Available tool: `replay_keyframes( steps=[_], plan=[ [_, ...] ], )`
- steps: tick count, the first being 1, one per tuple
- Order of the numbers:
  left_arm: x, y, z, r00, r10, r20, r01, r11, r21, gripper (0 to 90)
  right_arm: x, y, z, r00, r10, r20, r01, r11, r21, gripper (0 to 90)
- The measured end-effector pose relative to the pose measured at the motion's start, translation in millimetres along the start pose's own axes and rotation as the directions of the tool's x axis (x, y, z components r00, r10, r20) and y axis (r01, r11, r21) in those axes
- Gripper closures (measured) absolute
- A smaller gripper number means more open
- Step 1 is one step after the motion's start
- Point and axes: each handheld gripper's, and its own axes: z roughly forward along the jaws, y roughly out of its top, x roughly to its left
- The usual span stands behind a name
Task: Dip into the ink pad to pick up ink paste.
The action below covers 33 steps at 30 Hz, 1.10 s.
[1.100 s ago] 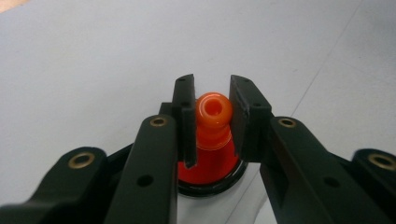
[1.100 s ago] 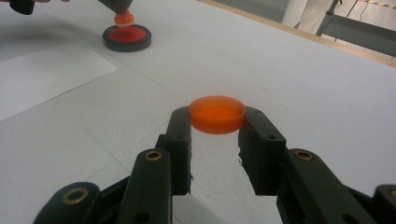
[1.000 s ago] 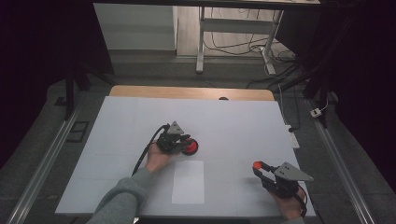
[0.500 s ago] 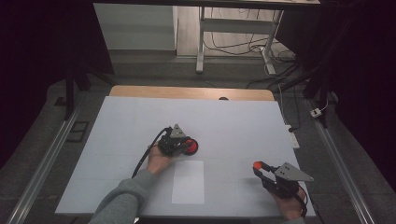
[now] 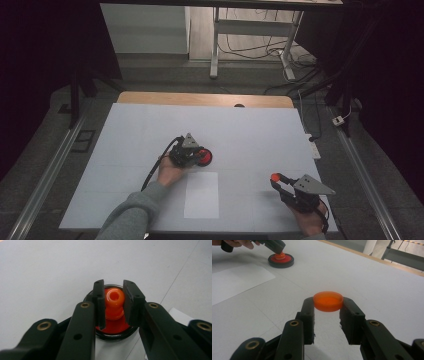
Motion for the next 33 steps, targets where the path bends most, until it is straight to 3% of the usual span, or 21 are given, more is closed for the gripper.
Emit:
replay_keyframes(
  steps=[13, 18, 33],
  plan=[
    [-2.9, 0.0, 0.5, 0.9998, 0.009, -0.018, -0.009, 1.0000, 0.003, 73.4, 1.5, 1.0, -1.9, 1.0000, 0.000, -0.002, 0.000, 1.000, -0.007, 64.7],
    [-0.7, -1.1, 0.4, 1.0000, -0.009, -0.003, 0.009, 1.0000, -0.003, 73.4, 1.4, 0.4, -2.1, 1.0000, -0.004, -0.003, 0.004, 1.000, -0.006, 64.7],
    [-2.8, -0.8, 0.5, 0.9998, 0.011, -0.017, -0.011, 0.9999, 0.002, 73.5, 1.9, 0.1, -2.7, 1.0000, -0.004, 0.003, 0.004, 1.000, -0.002, 64.7]
  ],
)
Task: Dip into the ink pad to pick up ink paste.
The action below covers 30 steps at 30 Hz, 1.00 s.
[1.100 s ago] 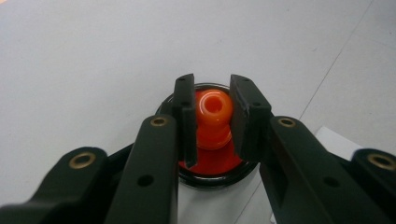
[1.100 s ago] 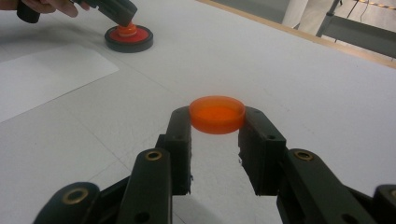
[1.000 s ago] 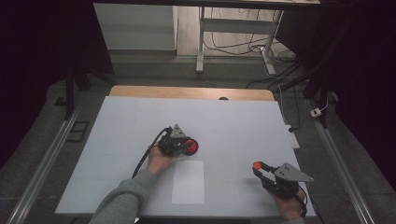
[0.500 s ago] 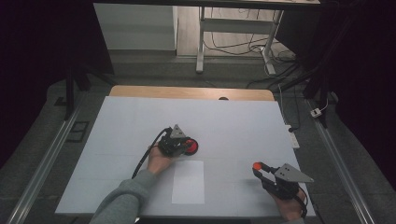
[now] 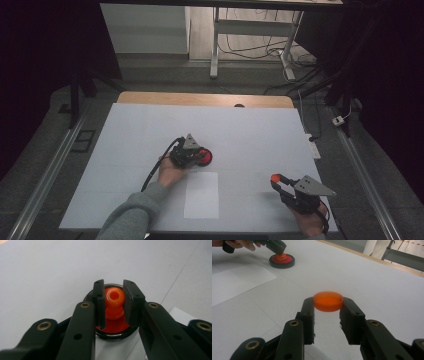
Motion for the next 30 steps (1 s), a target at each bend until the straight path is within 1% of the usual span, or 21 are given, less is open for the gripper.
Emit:
replay_keyframes(
  steps=[2, 5, 8, 9, 11, 12, 14, 19, 22, 27, 30],
  plan=[
    [0.7, -1.0, 0.2, 1.0000, -0.004, 0.005, 0.005, 1.0000, -0.008, 73.5, 0.2, 0.1, -0.3, 1.0000, 0.000, -0.003, 0.000, 1.000, 0.000, 64.7],
    [0.6, -0.8, 0.3, 1.0000, 0.000, 0.004, 0.000, 1.0000, -0.008, 73.5, -0.2, -0.1, -0.8, 1.0000, 0.001, 0.001, -0.001, 1.000, -0.001, 64.7],
    [3.4, 1.6, -0.6, 0.9995, -0.025, 0.019, 0.025, 0.9997, 0.004, 73.4, -0.3, 0.2, -1.4, 1.0000, 0.001, 0.001, -0.001, 1.000, -0.005, 64.7],
    [3.3, 3.1, -1.8, 0.9994, -0.026, 0.025, 0.026, 0.9997, -0.001, 73.3, -0.2, 0.5, -1.9, 1.0000, 0.001, 0.001, -0.001, 1.000, -0.008, 64.7],
    [3.8, 9.6, -11.4, 0.9987, -0.038, 0.032, 0.041, 0.9968, -0.070, 73.2, -0.3, 1.1, -3.1, 1.0000, -0.002, 0.001, 0.002, 1.000, -0.014, 64.7],
    [4.2, 14.0, -16.8, 0.9984, -0.041, 0.039, 0.045, 0.9949, -0.091, 73.2, -0.4, 1.1, -3.6, 1.0000, 0.000, 0.001, 0.000, 1.000, -0.015, 64.7],
    [4.3, 18.7, -23.0, 0.9976, -0.044, 0.053, 0.050, 0.9930, -0.107, 73.2, -1.4, 0.3, -3.8, 1.0000, 0.000, 0.000, 0.000, 1.000, -0.014, 64.7],
    [8.2, 15.1, -17.2, 0.9960, -0.061, 0.065, 0.066, 0.9950, -0.075, 73.1, -2.8, -0.5, -3.9, 1.0000, 0.005, 0.001, -0.005, 1.000, -0.014, 64.7],
    [8.0, 14.8, -15.7, 0.9971, -0.052, 0.055, 0.056, 0.9962, -0.067, 73.1, -2.4, -0.6, -4.1, 1.0000, 0.003, 0.001, -0.003, 1.000, -0.012, 64.7],
    [7.8, 14.7, -14.1, 0.9978, -0.041, 0.051, 0.044, 0.9974, -0.057, 73.0, -2.8, -0.9, -3.7, 1.0000, 0.003, 0.002, -0.003, 1.000, -0.010, 64.7],
    [8.9, 13.5, -11.6, 0.9976, -0.046, 0.052, 0.049, 0.9977, -0.047, 73.0, -3.2, -1.1, -3.5, 1.0000, 0.001, 0.002, -0.001, 1.000, -0.010, 64.7]
  ],
)
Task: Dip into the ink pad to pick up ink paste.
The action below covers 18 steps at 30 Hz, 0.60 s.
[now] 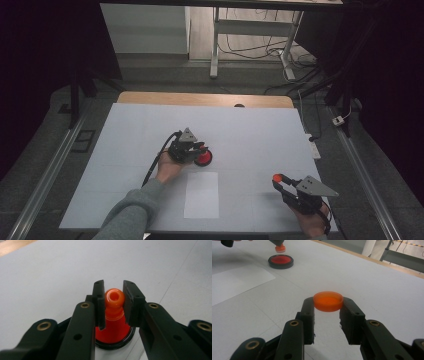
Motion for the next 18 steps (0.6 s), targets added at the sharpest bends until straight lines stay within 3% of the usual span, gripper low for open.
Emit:
replay_keyframes(
  steps=[13, 18],
  plan=[
    [2.0, -1.1, 1.6, 1.0000, -0.005, -0.001, 0.005, 0.9999, 0.016, 73.0, -0.4, -0.2, -0.1, 1.0000, 0.001, 0.003, -0.001, 1.000, 0.002, 64.7],
    [4.8, -7.2, 11.1, 0.9999, -0.010, -0.002, 0.011, 0.9970, 0.077, 73.0, 0.1, -0.2, 0.3, 1.0000, 0.000, 0.001, 0.000, 1.000, 0.004, 64.7]
  ],
)
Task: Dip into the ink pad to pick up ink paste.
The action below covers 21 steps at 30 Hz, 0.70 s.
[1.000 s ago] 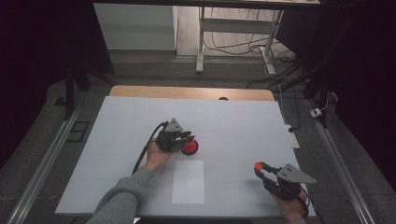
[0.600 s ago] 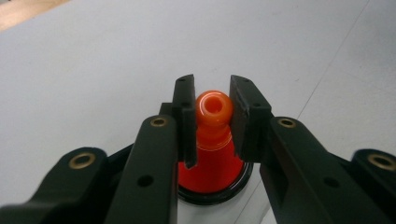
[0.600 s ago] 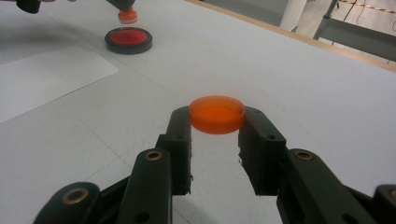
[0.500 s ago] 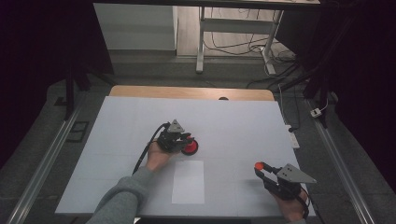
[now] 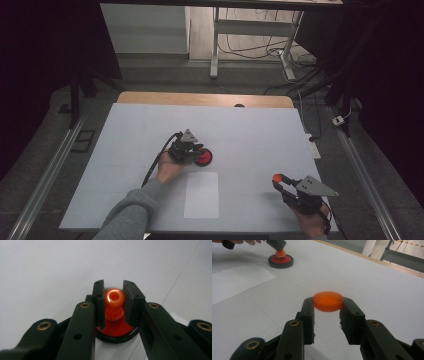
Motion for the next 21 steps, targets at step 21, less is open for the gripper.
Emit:
replay_keyframes(
  steps=[21],
  plan=[
    [-5.9, -6.3, 1.6, 0.9991, 0.022, -0.037, -0.023, 0.9993, -0.031, 73.5, 1.2, 0.0, -0.2, 1.0000, 0.000, 0.002, 0.000, 1.000, 0.004, 64.7]
  ],
)
